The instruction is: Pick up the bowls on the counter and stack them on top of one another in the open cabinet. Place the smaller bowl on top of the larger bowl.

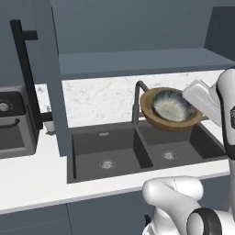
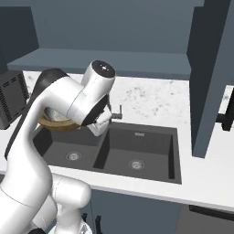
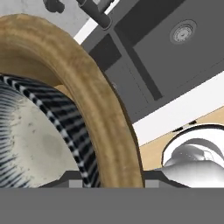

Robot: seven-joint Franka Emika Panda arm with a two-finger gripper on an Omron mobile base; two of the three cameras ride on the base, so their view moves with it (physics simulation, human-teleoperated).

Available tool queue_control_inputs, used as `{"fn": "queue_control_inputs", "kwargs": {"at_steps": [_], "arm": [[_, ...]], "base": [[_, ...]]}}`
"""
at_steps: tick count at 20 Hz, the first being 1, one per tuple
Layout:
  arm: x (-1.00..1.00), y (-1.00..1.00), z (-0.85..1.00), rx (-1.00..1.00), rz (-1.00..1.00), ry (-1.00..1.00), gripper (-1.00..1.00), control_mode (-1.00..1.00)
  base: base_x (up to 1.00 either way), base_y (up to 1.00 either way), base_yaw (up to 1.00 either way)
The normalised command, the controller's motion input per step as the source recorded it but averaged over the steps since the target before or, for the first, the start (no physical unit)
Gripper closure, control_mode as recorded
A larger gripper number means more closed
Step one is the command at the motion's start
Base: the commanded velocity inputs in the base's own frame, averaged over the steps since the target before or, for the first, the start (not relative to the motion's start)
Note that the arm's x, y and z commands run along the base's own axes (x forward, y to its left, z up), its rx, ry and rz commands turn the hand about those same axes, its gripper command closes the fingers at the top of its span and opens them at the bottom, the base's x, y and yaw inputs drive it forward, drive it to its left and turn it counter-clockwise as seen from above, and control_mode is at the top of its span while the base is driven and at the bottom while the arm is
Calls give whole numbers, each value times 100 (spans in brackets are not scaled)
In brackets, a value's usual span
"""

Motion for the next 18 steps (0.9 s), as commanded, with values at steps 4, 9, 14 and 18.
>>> {"fn": "queue_control_inputs", "kwargs": {"at_steps": [4,9,14,18], "arm": [[9,2,44,0,0,-12,100,-100],[9,21,32,0,-20,-12,100,-100],[16,1,25,12,-20,-12,100,-100],[17,0,36,16,-19,-19,100,-100]], "base": [[0,0,0],[0,0,0],[0,0,0],[0,0,0]]}}
